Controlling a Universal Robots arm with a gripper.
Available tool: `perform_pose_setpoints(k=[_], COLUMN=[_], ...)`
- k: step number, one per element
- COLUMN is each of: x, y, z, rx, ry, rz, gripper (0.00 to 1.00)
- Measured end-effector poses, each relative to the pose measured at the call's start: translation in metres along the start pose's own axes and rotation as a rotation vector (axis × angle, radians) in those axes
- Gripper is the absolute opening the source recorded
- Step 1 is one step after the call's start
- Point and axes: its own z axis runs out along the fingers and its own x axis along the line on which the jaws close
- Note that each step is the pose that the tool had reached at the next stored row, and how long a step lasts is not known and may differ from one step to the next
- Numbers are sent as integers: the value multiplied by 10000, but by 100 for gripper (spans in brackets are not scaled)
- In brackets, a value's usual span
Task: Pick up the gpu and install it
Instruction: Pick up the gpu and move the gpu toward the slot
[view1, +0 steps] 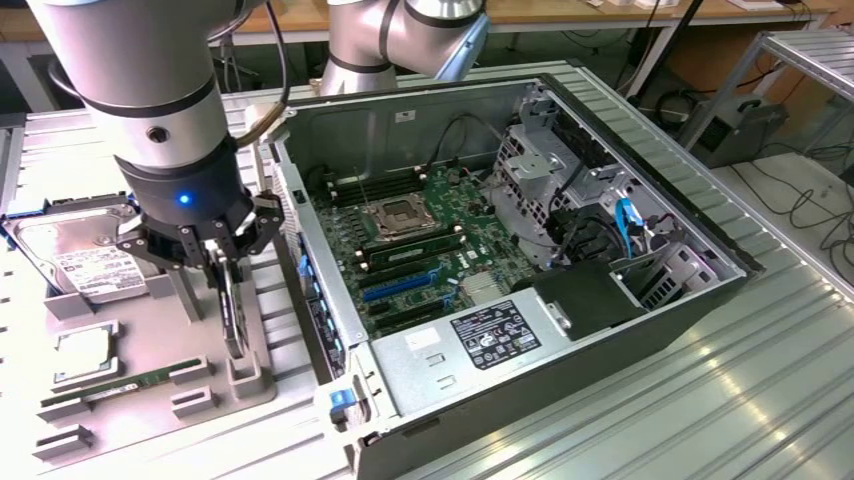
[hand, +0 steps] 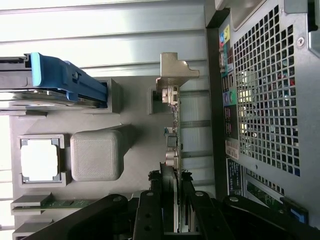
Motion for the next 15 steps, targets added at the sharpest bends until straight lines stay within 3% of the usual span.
perform_pose_setpoints(k=[15], x=[-1], y=[2], z=[-46], rx=[0], ry=[-1], rz=[0], gripper=[26])
